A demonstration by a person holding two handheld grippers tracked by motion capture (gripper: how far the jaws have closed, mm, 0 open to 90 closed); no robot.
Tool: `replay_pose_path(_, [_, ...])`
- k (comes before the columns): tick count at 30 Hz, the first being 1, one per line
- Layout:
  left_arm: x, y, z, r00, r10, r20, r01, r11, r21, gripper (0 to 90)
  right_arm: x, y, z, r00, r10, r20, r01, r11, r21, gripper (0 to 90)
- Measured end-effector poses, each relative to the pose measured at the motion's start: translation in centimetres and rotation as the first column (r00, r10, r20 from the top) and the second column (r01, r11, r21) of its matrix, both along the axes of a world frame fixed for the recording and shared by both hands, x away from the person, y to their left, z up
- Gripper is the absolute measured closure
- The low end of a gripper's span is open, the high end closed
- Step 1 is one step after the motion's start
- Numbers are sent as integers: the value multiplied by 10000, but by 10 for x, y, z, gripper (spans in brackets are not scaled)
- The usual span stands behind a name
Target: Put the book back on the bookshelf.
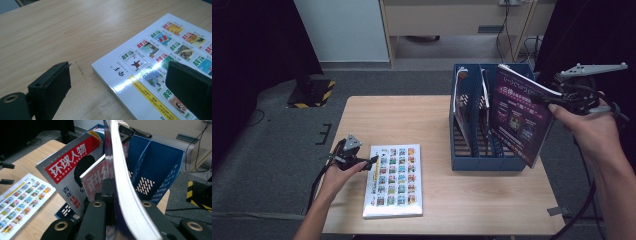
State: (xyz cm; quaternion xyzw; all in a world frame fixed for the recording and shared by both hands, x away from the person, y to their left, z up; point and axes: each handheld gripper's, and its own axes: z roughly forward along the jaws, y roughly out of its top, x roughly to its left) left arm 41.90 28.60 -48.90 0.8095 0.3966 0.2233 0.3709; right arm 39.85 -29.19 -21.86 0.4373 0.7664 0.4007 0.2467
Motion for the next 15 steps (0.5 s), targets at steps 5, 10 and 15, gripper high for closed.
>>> replay_pose_path(5, [0, 0, 0, 10000, -2, 1, 2, 10000, -33, 57, 5, 3, -1, 9998, -184, 45, 184, 9998, -4, 830])
replay_pose_path(10, [0, -1, 0, 10000, 6, -4, -6, 10000, -73, 57, 14, 8, -1, 9982, -592, 55, 592, 9982, 9, 830])
replay_pose_path(15, [0, -2, -1, 10000, -32, -29, 32, 10000, -68, 57, 22, 14, -1, 9965, -836, 27, 836, 9964, 120, 829])
